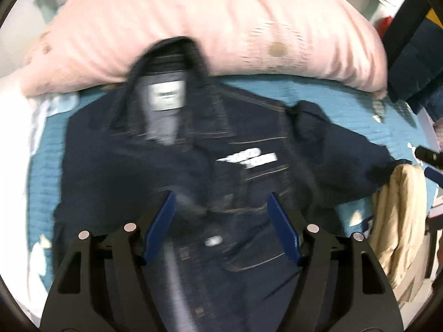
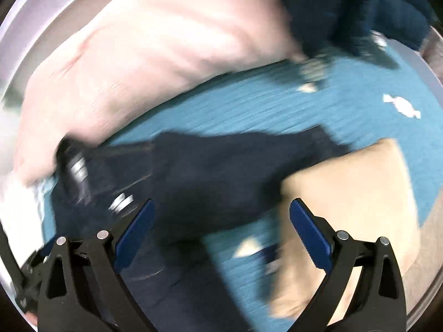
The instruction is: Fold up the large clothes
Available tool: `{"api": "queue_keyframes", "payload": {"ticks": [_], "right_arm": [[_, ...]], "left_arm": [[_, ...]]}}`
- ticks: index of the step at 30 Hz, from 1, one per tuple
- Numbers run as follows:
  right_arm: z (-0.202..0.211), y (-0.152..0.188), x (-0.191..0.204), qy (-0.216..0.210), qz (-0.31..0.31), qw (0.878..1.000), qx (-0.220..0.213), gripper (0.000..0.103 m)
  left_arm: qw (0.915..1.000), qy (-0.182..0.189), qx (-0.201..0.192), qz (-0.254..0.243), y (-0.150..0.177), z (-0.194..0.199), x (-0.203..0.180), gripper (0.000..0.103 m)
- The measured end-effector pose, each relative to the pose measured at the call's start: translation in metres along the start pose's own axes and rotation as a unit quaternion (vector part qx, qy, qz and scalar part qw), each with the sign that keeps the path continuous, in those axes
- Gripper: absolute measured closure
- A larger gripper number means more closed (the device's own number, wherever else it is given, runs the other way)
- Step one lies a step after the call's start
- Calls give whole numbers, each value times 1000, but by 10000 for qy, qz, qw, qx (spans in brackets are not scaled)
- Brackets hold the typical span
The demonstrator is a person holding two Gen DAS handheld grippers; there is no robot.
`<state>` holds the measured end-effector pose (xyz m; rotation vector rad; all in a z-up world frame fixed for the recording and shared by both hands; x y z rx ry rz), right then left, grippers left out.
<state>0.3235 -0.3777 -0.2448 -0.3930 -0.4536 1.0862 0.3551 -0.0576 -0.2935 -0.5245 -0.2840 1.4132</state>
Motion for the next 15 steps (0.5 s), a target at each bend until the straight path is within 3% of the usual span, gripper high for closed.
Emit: {"api": "queue_keyframes", "payload": {"ticks": [1,5,6,10,13,15], "right_arm": [[-3,-8,-14,87,-104,9999,20,9],[-43,-42,-83,699,-684,9942,454,9],[-54,-45,-95,774,-797,9920,601,9],[-108,-47,-126,218,-1357,9828,1237,9],[-139,-45,-124,42,-1185,9797,1614,10],[-148,-43,-121,185,-1086,9813,1577,36]], "left_arm": [[9999,101,67,-26,-3,-9,-10,44],[9991,270,314,-111,-12,-50,-47,59],[9989,274,341,-146,-13,-58,-54,66],[9962,560,634,-187,-14,-101,-78,86],[9936,568,972,-30,-8,-141,-81,88],[9930,535,1048,-31,-2,-160,-81,89]]}}
Point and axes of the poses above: each gripper's, at about its wrist camera, not at the fingertips, and z roughly against the way its jaws point, x to its left, y to its underside, the point moved 1 cm from there along -z, roughly the way its jaws point, and after that the axes turned 8 degrees about -x, right-handed, at the moved point
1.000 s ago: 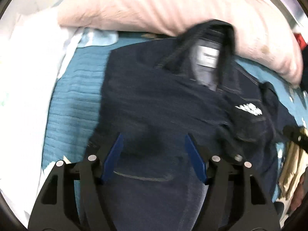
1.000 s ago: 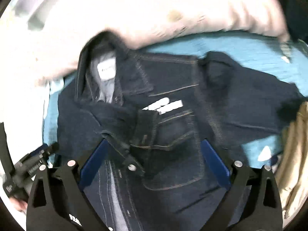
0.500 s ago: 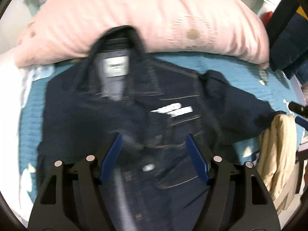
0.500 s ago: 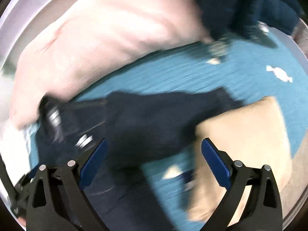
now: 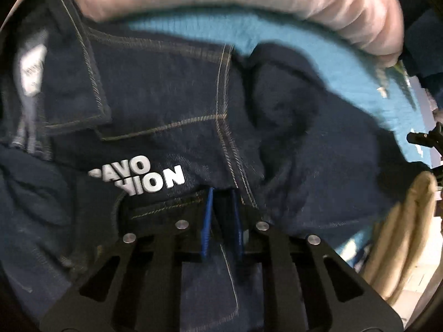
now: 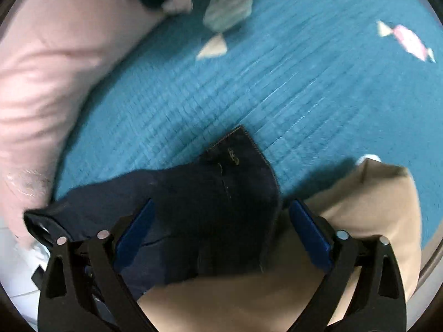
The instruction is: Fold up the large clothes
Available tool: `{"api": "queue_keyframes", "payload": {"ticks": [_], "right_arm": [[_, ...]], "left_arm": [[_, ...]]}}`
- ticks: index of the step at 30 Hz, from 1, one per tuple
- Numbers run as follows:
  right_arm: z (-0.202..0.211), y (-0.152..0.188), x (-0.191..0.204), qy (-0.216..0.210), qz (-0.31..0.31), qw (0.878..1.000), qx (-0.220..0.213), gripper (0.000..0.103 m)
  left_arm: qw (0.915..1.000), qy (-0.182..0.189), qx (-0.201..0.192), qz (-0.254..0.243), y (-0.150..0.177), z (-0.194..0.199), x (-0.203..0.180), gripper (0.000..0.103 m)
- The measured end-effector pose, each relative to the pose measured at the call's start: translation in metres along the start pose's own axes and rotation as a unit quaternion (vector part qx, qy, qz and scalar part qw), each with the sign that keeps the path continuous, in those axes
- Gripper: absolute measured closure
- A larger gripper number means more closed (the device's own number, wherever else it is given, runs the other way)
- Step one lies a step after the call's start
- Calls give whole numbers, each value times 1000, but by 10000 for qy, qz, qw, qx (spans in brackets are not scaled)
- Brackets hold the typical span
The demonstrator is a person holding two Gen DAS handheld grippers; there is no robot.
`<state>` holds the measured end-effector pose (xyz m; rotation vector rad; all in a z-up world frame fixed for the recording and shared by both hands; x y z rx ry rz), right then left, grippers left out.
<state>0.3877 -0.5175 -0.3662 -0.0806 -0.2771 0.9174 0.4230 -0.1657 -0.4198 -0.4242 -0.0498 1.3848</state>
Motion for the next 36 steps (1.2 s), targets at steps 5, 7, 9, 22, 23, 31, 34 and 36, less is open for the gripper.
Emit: {"api": "queue_keyframes", "payload": {"ticks": [5,7,9,22,23,31,34,36], "right_arm": [[0,11,1,11,-123,9991,-403,92],[15,15,-2,-287,-384,9969,-627,95],[34,17,-4,-674,-560,9925,-850,98],[148,47,83,-1606,243,9772,-1368,101],[154,53,94,-1525,422,9772,-1417,101],[149,68,113,-1334,400,9821,-1267,101],[161,82,136,-1482,588,9785,-1306,101],[173,92,162,-1574,792,9750,-1357,101]], "left_arm": [[9984,-188,-105,-532,2,-2,-11,89],[9989,-131,-64,-445,1,-2,-9,89],[9994,-99,-29,-335,0,-3,-7,89],[10000,-28,15,-83,-6,19,-1,89],[10000,-24,35,-21,-6,24,1,89],[9998,63,-174,18,-4,68,18,89],[9997,57,-245,52,-2,82,25,89],[9994,121,-324,54,0,94,32,89]]}}
Point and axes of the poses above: each gripper's, at about its wrist camera, not at the fingertips, and z roughly against the way its jaws point, x to its left, y to its underside, the point moved 1 cm from there along -z, roughly the way its jaws point, and after that the axes turned 8 degrees about -x, right-handed, at the moved point
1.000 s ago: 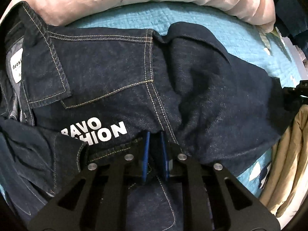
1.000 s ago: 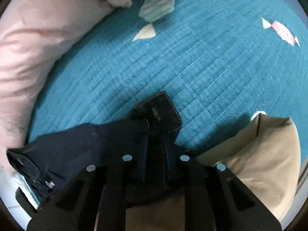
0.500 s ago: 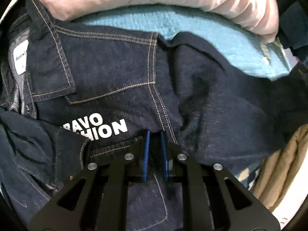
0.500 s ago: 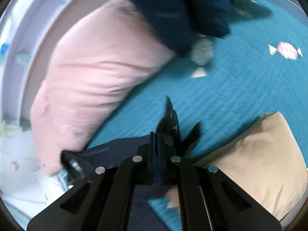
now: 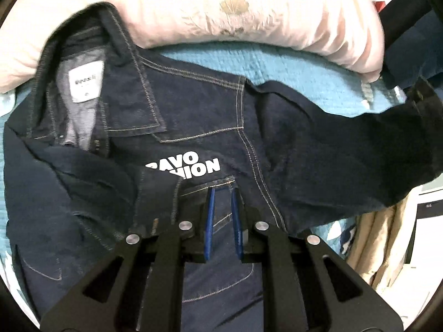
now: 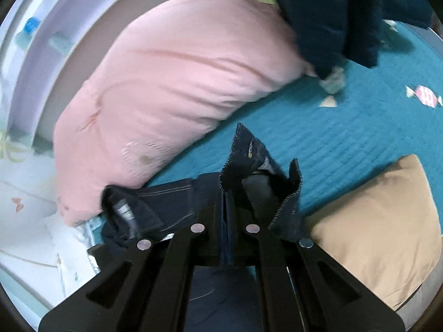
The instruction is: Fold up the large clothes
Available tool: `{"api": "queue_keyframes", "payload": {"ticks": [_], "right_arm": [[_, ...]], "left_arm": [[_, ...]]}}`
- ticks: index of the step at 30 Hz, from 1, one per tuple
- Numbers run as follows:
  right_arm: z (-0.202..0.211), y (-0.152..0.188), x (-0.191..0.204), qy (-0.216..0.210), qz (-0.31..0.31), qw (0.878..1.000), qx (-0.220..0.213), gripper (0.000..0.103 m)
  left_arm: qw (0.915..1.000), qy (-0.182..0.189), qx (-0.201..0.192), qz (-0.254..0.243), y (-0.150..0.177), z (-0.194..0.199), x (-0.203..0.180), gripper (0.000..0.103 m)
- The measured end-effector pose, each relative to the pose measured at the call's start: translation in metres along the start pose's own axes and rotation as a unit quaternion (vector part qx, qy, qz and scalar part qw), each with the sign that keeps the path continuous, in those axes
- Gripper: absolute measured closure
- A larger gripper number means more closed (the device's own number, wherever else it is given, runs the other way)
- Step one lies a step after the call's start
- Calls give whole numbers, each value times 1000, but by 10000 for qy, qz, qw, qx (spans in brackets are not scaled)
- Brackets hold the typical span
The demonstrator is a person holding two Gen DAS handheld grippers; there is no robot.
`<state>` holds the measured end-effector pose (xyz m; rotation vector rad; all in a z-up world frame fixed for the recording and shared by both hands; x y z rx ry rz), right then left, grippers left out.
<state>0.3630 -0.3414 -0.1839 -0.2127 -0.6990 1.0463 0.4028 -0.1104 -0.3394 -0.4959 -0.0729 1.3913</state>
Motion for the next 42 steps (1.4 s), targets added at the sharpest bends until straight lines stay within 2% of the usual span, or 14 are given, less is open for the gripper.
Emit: {"api": "queue_keyframes", "payload": {"ticks": [7,16,17,19,21,23,25,30,33,36,37,38,40,42], "right_arm": [[-5,30,114,-370,644,9971,186,101],[-89,133,249,-582,1243,9854,1003,101],[-100,144,258,-674,1255,9839,1082,101],[-124,165,276,-1224,1191,9742,1475,96],[-139,187,285,-1761,961,9611,1897,87],[-138,195,287,-1768,926,9625,1839,54],[-132,195,284,-1792,941,9651,1660,39],[-113,174,258,-1556,897,9732,1439,39],[-98,148,216,-801,1209,9855,877,36],[-94,132,168,-215,1220,9900,680,32],[-95,130,155,-115,1186,9903,710,32],[-96,129,140,-15,1144,9904,776,32],[-98,127,112,146,1080,9903,856,32],[-101,127,89,209,1020,9904,908,32]], "left_arm": [[9987,175,-411,233,7,60,39,89],[9940,-116,-917,582,34,132,143,89],[9935,-133,-922,658,38,137,154,89],[9923,-202,-889,842,50,146,184,89],[9912,-358,-870,932,60,150,204,89],[9899,-466,-831,1051,71,154,225,89],[9886,-503,-803,1175,78,155,237,89],[9885,-502,-670,1262,87,146,239,89],[9901,-375,-603,1207,84,130,228,88],[9899,-159,-453,1332,74,106,217,84],[9899,-26,-380,1366,69,95,213,74],[9900,20,-317,1377,63,84,210,56],[9895,-25,-366,1401,52,68,208,39],[9885,10,-404,1460,41,49,209,32]]}}
Point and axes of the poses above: each gripper's, at about its wrist camera, not at the fingertips, and z roughly against the way its jaws point, x to its left, y to its underside, the point moved 1 cm from there along -z, roughly the way its jaws point, and after that the axes turned 8 degrees about -x, right-handed, at the moved point
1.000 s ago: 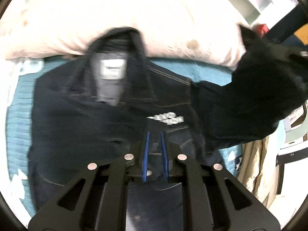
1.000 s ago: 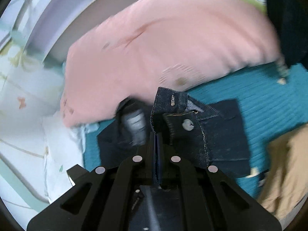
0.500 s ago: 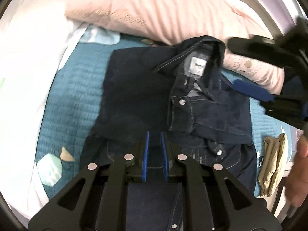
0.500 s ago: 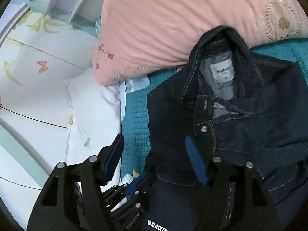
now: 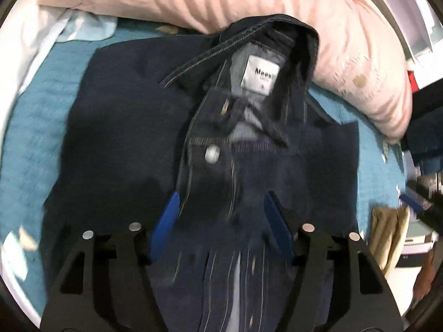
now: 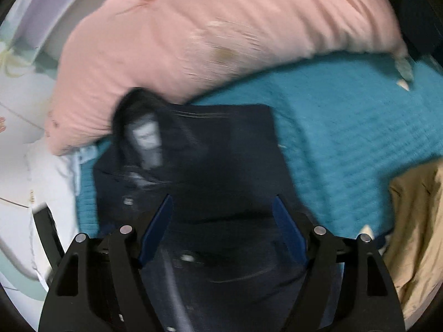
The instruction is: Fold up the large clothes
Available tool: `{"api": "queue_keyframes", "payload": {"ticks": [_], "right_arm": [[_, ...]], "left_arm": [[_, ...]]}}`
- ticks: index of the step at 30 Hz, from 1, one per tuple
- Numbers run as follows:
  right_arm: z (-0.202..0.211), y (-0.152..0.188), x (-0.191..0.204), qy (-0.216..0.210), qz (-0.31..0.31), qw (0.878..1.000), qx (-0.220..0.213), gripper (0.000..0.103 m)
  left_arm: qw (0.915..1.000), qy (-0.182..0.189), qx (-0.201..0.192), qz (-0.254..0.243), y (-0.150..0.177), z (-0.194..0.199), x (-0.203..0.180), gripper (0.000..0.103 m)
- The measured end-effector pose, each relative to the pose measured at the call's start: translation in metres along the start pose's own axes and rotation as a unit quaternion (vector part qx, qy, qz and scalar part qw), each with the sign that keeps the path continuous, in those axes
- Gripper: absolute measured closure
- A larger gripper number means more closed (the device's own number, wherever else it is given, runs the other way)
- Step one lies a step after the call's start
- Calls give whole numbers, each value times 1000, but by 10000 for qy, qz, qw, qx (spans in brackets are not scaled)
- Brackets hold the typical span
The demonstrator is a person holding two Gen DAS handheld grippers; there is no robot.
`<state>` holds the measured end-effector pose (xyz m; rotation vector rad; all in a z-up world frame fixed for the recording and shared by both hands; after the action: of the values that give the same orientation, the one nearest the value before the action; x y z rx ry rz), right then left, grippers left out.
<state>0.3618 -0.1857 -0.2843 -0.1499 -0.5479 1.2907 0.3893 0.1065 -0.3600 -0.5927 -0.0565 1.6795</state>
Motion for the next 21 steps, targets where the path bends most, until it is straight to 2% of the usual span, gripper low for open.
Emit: {"api": "queue_keyframes", "payload": {"ticks": [1,2,4,5,6,7,8,9,11,15,18,20,21], "right_arm": [[-4,2,-12,0,-61,10000,54,32],[-7,2,-21,1,-110,9999,91,32],[-15,5,-34,25,-156,9997,171,32],[-21,6,-38,51,-155,9996,216,32],[-26,8,-41,86,-155,9995,253,32],[-28,10,-45,101,-149,9994,279,32],[-33,11,-46,121,-143,9993,320,32],[-40,14,-48,161,-153,9990,390,32],[-46,20,-47,176,-144,9986,487,32],[-50,30,-33,198,125,9985,497,32],[-59,34,-25,227,281,9980,526,32],[-75,38,-24,433,329,9966,616,32],[-90,42,-27,730,406,9938,739,32]], "left_arm": [[9999,70,84,58,-4,-12,1,24],[9996,95,182,177,-7,-25,4,23],[9985,-61,293,465,-9,-43,13,24],[9980,-35,189,607,-10,-47,16,23],[9980,-99,55,618,-10,-46,16,29],[9982,-260,9,544,-10,-44,14,53],[9989,-58,60,471,-9,-43,11,80],[9984,81,100,546,-8,-41,11,81],[9984,62,81,556,-9,-33,10,84],[9992,-147,-243,269,-9,-3,4,84],[9993,-205,-236,212,-8,14,9,84],[9985,-449,-147,268,-6,8,22,84],[9978,-592,-88,291,-4,3,29,83]]}}
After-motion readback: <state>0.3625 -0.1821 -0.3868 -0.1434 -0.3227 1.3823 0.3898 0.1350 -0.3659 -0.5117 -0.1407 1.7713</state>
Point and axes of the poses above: each gripper's, at about its wrist camera, not at the fingertips, and z roughly against the way its jaws point, x to its left, y to its underside, the point moved 1 cm from there along -z, roughly the way its jaws point, and after that the axes turned 8 degrees about -x, right-handed, at the moved point
